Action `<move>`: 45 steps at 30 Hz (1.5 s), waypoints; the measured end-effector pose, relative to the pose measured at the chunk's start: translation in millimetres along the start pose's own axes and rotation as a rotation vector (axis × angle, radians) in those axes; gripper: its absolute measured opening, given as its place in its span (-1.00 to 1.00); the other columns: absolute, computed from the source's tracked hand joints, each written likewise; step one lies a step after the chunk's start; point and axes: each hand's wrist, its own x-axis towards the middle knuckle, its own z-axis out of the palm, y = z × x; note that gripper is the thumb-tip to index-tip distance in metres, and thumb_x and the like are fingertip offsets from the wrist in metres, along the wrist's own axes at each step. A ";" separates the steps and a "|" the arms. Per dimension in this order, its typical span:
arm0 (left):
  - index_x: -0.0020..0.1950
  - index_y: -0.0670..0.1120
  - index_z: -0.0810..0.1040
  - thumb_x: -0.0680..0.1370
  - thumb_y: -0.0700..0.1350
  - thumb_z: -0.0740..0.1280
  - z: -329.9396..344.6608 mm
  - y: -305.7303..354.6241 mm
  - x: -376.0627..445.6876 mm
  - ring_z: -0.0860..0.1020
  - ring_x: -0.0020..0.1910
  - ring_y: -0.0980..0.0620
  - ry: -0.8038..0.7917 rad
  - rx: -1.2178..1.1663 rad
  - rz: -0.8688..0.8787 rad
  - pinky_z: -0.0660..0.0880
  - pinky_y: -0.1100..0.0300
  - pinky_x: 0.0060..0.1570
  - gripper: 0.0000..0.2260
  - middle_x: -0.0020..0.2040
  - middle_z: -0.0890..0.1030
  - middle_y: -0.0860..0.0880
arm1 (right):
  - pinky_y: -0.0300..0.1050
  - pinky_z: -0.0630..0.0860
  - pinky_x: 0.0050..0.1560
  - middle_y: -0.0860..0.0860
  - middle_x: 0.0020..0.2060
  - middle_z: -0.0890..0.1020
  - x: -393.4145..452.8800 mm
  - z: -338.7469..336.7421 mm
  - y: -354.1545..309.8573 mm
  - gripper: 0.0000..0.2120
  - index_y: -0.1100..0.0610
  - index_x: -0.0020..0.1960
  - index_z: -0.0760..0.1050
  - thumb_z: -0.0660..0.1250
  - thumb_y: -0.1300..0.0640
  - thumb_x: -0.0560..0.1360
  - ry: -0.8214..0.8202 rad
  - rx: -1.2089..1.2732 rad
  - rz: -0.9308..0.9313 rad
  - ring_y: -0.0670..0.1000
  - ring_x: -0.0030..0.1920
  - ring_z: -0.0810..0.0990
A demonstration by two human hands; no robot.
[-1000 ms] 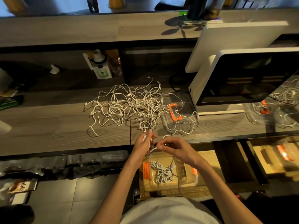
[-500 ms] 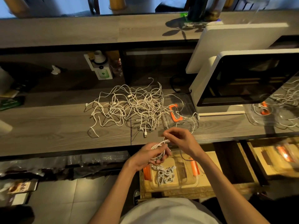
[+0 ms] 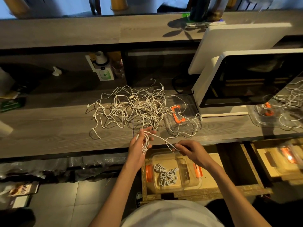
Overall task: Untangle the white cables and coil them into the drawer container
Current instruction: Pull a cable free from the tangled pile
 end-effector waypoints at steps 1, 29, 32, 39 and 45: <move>0.29 -0.19 0.57 0.70 0.03 0.12 0.3 0.6 -0.1 0.64 -0.08 0.03 0.022 -0.009 -0.001 0.47 0.23 -0.27 -0.62 0.10 0.69 -0.17 | -0.20 0.41 -0.24 0.00 -0.30 0.63 -1.1 2.5 0.6 -0.79 -0.01 -0.06 0.69 0.32 -0.02 0.64 0.011 0.021 0.001 -0.12 -0.30 0.52; 0.12 -0.07 0.60 0.55 0.44 0.06 24.2 -13.0 -11.1 0.47 -0.35 0.06 -0.070 0.337 -0.327 0.30 0.30 -0.53 -0.35 -0.14 0.55 -0.08 | -0.21 0.57 -0.21 -0.09 -0.24 0.70 26.6 12.8 -63.2 -0.89 -0.01 -0.01 0.65 0.37 0.02 0.63 0.080 0.049 -0.090 -0.14 -0.26 0.65; 0.23 -0.14 0.56 0.49 0.53 0.05 25.4 -12.7 -13.8 0.41 -0.39 0.04 -0.217 0.220 -0.394 0.23 0.33 -0.55 -0.21 -0.13 0.54 -0.18 | -0.25 0.57 -0.10 -0.11 -0.24 0.71 33.5 9.1 -66.4 -0.86 0.00 0.00 0.69 0.39 -0.02 0.60 0.111 -0.045 -0.156 -0.15 -0.13 0.67; -0.06 -0.24 0.60 0.61 0.39 0.06 19.1 -11.8 -12.7 0.33 -0.44 0.07 -0.444 0.184 -0.365 0.12 0.33 -0.56 -0.29 -0.30 0.44 -0.15 | -0.14 0.51 -0.27 -0.07 -0.29 0.68 41.4 8.0 -45.2 -0.78 -0.02 -0.14 0.65 0.51 -0.17 0.45 0.116 -0.044 -0.083 -0.12 -0.31 0.59; -0.06 -0.25 0.64 0.72 0.09 -0.03 16.7 -10.9 -14.1 0.31 -0.51 0.07 -0.376 0.285 -0.311 0.05 0.22 -0.51 -0.43 -0.35 0.51 -0.18 | 0.04 0.66 -0.01 0.05 -0.11 0.73 27.6 7.3 -27.5 -0.87 0.16 0.04 0.66 0.41 0.10 0.59 0.002 0.135 0.030 0.10 -0.07 0.71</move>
